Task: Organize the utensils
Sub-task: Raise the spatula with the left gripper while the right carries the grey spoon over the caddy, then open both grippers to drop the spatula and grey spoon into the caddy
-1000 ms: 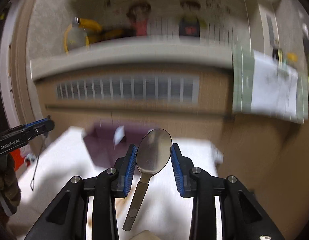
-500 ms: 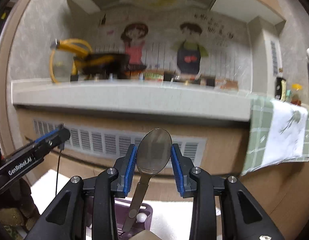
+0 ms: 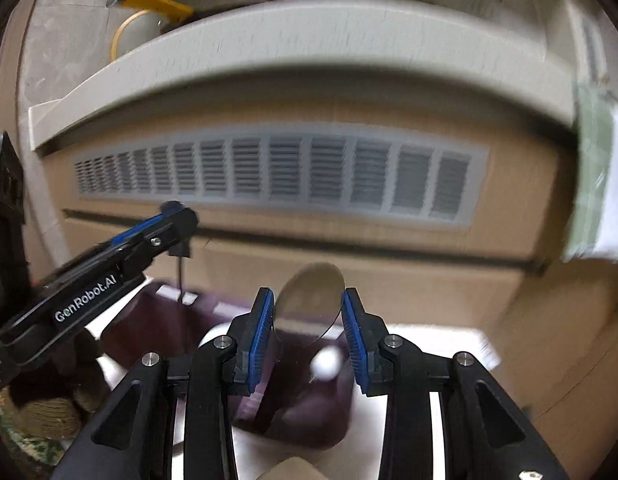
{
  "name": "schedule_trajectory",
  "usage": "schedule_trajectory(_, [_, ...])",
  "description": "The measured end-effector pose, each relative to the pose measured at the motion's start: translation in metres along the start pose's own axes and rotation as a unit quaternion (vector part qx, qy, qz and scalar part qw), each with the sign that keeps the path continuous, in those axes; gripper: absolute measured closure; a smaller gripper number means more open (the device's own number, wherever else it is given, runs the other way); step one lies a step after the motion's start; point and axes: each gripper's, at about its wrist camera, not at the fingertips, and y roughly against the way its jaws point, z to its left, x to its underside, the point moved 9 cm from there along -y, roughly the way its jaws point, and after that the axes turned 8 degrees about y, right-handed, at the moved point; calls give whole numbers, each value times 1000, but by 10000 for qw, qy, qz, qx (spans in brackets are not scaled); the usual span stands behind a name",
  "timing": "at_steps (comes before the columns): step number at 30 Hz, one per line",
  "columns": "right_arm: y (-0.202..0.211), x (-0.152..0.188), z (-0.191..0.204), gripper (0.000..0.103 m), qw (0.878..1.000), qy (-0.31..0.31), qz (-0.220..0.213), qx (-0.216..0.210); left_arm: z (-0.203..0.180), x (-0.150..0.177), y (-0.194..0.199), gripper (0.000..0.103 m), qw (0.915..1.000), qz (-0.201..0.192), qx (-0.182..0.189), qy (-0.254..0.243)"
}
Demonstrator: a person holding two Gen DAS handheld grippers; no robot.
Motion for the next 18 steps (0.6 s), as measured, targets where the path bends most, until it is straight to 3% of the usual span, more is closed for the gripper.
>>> schedule_trajectory(3, [1,11,9,70,9991,20,243,-342,2,0,16,61,9999,79,-94,-3])
schedule_trajectory(6, [25,6,8,70,9999,145,31,-54,1,-11,48,54,9998,-81,-159,11])
schedule_trajectory(10, [73,3,3,70,9995,95,-278,106,8,-16,104,53,9991,-210,-347,79])
schedule_trajectory(15, [108,34,8,70,9997,54,-31,253,22,16,165,53,9989,102,-456,11])
schedule_trajectory(18, [115,69,21,70,9993,53,351,105,41,45,193,53,9967,453,-650,153])
